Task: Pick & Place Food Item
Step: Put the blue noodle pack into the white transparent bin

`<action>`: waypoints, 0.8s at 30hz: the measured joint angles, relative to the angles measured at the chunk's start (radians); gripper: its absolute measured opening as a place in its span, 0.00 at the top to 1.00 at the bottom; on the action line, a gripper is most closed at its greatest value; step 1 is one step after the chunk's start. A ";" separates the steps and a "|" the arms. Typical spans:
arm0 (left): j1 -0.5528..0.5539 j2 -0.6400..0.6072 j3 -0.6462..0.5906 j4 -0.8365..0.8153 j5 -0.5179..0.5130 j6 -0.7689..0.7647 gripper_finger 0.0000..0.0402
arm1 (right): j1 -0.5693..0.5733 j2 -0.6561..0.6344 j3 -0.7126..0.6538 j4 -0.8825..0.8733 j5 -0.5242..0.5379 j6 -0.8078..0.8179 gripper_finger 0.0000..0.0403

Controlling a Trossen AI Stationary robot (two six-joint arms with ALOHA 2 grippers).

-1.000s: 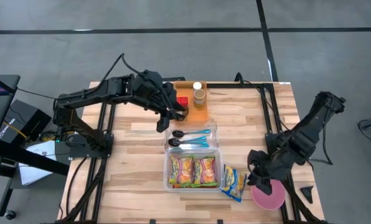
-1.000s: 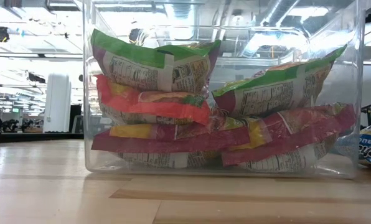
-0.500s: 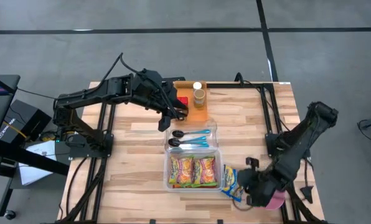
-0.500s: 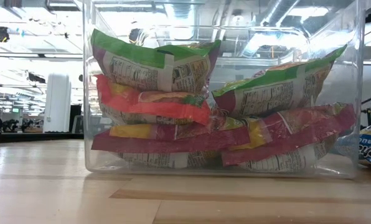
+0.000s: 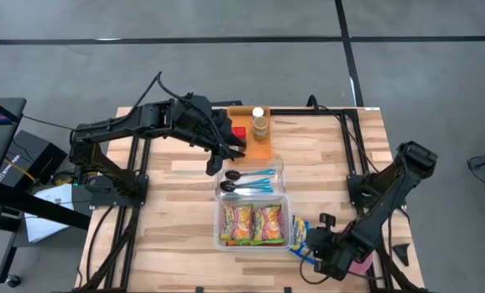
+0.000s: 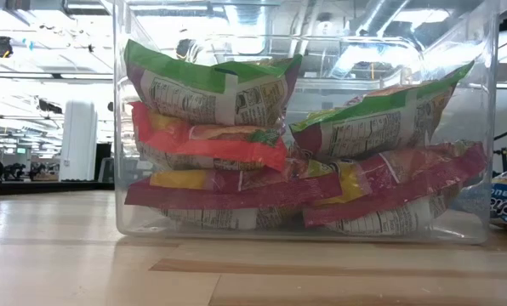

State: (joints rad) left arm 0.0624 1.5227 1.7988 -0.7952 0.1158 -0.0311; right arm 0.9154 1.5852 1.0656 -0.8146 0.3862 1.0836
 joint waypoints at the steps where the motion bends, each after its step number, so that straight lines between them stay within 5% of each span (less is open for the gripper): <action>1: 0.000 0.000 0.000 0.000 0.000 0.000 0.65 | 0.001 -0.017 -0.035 0.048 -0.008 0.017 0.70; 7: -0.013 0.000 0.000 0.004 0.001 -0.024 0.66 | 0.021 -0.089 -0.200 0.231 -0.025 0.082 0.70; 15: -0.029 0.000 0.000 0.005 0.004 -0.034 0.65 | 0.018 -0.091 -0.217 0.206 0.063 0.005 0.70; 24: -0.037 0.000 0.000 0.007 0.001 -0.037 0.65 | -0.029 -0.091 -0.300 0.312 0.047 0.004 0.70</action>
State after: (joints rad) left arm 0.0250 1.5227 1.7988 -0.7884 0.1165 -0.0681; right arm 0.8860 1.4940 0.7652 -0.5029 0.4331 1.0874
